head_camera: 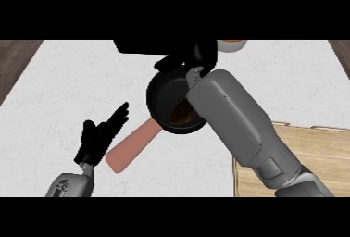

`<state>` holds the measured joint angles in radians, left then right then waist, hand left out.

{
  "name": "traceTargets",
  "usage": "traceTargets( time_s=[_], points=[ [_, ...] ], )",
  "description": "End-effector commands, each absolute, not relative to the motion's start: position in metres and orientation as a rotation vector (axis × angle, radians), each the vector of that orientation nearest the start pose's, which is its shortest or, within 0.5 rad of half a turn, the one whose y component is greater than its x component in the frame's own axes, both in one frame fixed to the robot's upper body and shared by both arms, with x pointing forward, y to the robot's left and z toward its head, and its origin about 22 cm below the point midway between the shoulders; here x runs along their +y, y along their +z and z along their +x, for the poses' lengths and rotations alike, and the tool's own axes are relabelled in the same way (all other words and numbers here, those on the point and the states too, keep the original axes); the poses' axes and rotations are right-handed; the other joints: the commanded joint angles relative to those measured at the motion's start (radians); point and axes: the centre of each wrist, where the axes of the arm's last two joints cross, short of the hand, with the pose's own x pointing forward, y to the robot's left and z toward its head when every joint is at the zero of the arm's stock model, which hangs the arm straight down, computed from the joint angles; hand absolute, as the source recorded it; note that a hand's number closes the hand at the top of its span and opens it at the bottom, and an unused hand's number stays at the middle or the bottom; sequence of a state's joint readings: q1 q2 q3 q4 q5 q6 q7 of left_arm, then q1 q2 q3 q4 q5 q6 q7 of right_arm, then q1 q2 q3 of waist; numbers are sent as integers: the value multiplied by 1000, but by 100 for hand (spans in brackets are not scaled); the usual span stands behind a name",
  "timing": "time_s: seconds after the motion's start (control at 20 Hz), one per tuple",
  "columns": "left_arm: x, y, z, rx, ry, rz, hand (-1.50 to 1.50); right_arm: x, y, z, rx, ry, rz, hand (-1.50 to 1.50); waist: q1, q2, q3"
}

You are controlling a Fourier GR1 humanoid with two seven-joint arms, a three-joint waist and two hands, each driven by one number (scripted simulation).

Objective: Pick the croissant from the tray and place it in the pot

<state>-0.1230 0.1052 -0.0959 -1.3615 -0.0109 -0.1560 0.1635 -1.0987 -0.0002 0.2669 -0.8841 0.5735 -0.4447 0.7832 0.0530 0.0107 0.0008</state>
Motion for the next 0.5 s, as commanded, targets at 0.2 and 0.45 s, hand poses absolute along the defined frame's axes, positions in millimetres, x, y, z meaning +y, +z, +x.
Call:
traceTargets(
  time_s=[0.2,0.45],
  points=[
    [238,-30,246,-1250,-295,-57,0,-60,184,408,-1612,-53,-718,-150,-41,-12,0],
    [240,-28,263,-1278,-279,-57,0,-98,167,389,-1687,-151,-649,-150,-61,-12,0]
  ],
)
